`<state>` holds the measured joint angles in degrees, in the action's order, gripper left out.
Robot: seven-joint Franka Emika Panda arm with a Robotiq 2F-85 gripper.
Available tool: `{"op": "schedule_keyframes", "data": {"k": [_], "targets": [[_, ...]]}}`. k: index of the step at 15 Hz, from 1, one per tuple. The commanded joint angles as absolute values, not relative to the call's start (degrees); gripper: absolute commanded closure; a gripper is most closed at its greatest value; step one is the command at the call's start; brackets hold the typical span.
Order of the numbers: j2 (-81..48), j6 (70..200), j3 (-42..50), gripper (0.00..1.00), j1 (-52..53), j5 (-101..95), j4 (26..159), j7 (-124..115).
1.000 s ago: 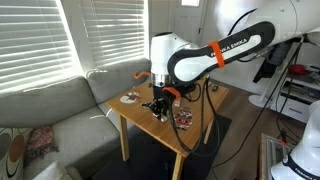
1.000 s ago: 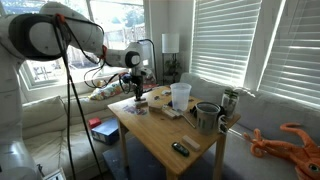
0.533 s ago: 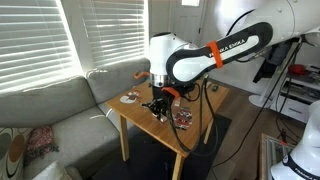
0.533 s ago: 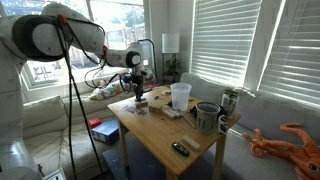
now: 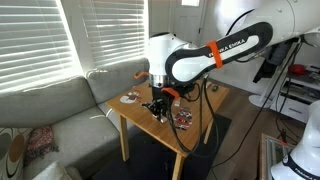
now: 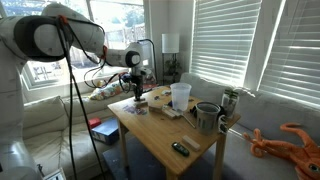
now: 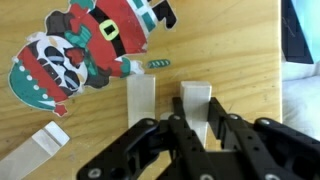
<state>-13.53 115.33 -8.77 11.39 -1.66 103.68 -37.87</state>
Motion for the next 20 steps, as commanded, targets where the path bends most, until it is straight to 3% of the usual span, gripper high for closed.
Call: {"op": "schedule_keyframes", "data": {"k": [1,2,3,5,10,12,15,20], "targets": [[-15.14,112.45,-7.96,0.93,12.45,-1.79,101.37,-38.23],[-15.17,112.04,-7.92,0.93,12.47,-1.99,101.19,-38.22],[-14.90,112.30,-8.17,0.46,12.06,-0.66,101.22,-36.57],[-14.22,112.54,-8.12,0.41,11.88,0.03,101.60,-36.61],[-9.10,113.86,-7.35,0.06,11.05,0.89,104.70,-37.98],[-7.04,114.66,-6.71,0.00,9.92,2.98,106.21,-38.15],[-3.68,116.92,-6.04,0.00,7.60,11.88,109.21,-36.13],[-5.17,115.23,-5.92,0.00,7.59,10.06,107.02,-36.78]]}}
